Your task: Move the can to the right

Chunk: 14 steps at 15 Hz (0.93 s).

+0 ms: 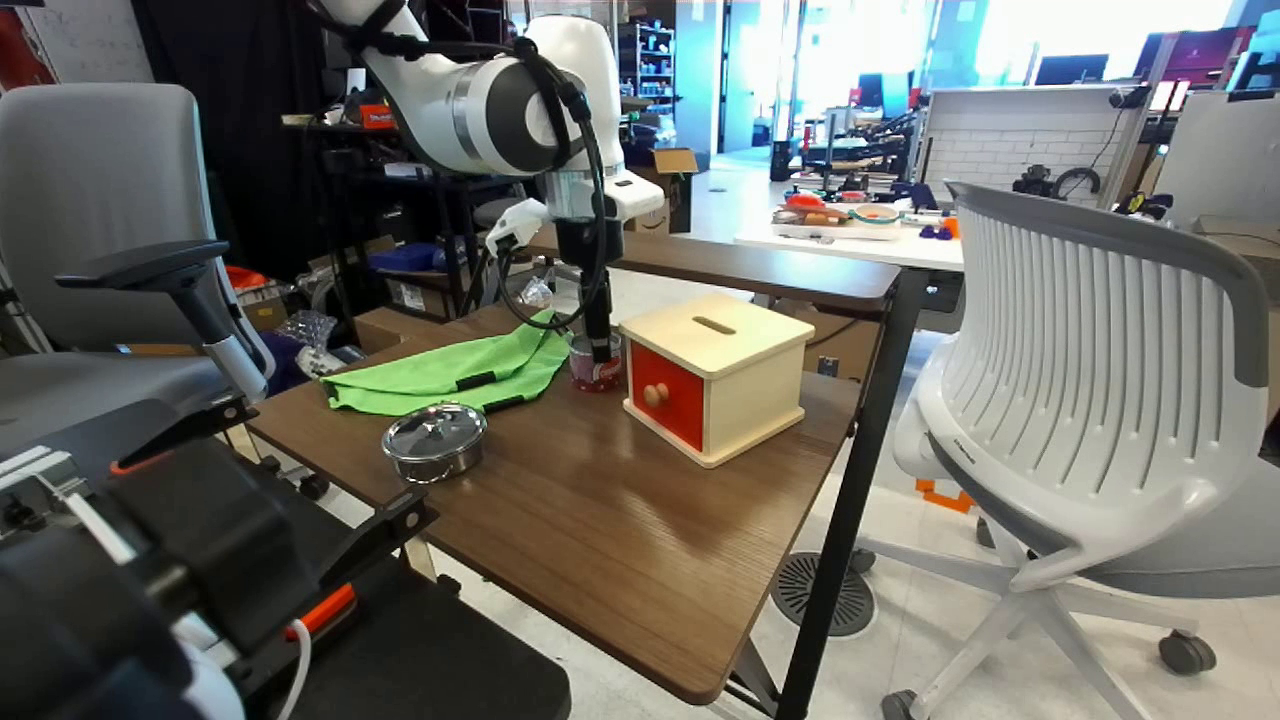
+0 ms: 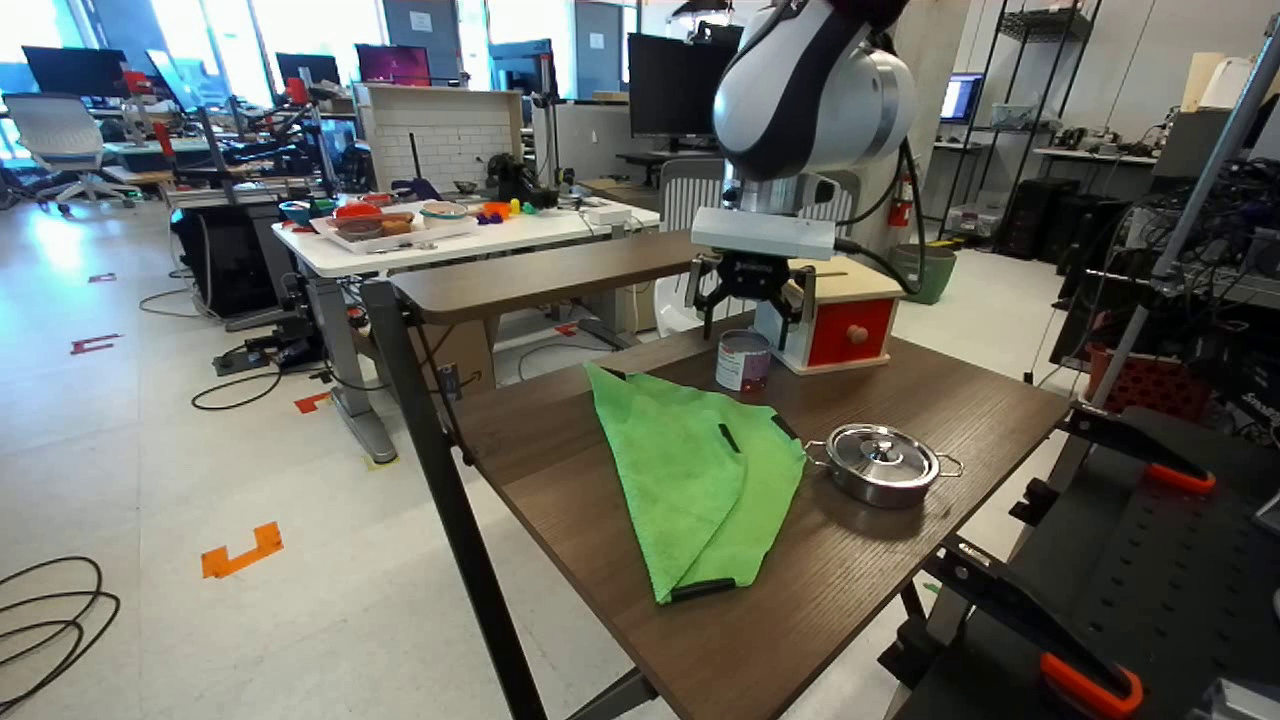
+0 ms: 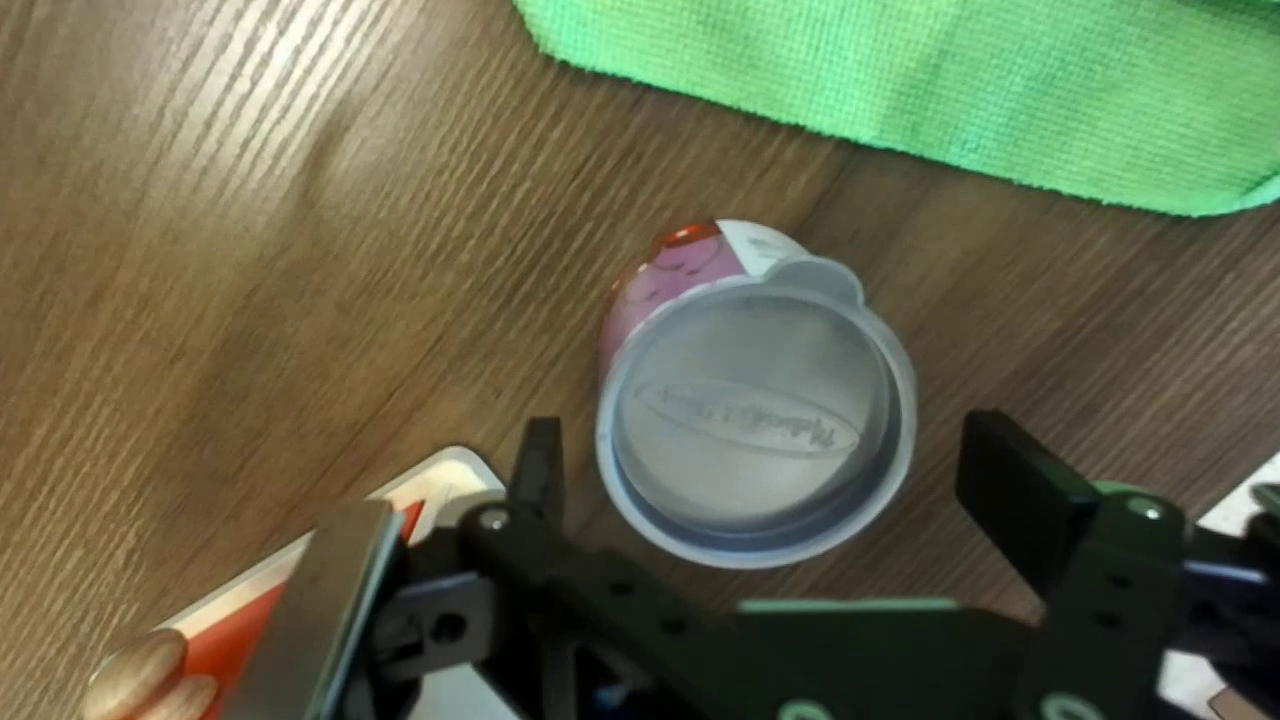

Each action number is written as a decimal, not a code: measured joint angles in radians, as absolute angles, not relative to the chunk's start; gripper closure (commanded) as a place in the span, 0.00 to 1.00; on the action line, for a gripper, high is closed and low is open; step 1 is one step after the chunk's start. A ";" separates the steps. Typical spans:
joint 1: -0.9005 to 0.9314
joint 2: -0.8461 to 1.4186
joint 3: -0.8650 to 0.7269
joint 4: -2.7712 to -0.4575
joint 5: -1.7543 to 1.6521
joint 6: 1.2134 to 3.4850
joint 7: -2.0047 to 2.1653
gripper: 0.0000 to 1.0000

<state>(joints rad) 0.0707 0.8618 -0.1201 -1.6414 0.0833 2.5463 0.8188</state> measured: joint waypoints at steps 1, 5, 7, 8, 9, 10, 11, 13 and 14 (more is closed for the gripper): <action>0.072 0.870 -0.121 -1.634 0.083 2.546 0.822 0.00; 0.077 0.896 -0.121 -1.611 0.083 2.545 0.831 0.42; 0.078 0.899 -0.121 -1.605 0.083 2.544 0.831 0.54; 0.078 0.899 -0.121 -1.603 0.083 2.544 0.831 0.54; 0.078 0.899 -0.121 -1.603 0.083 2.544 0.831 0.54; 0.078 0.899 -0.121 -1.602 0.083 2.544 0.831 0.54; 0.078 0.899 -0.121 -1.602 0.083 2.544 0.831 0.54; 0.077 0.892 -0.121 -1.606 0.083 2.544 0.830 0.54; 0.077 0.886 -0.121 -1.610 0.083 2.544 0.829 0.54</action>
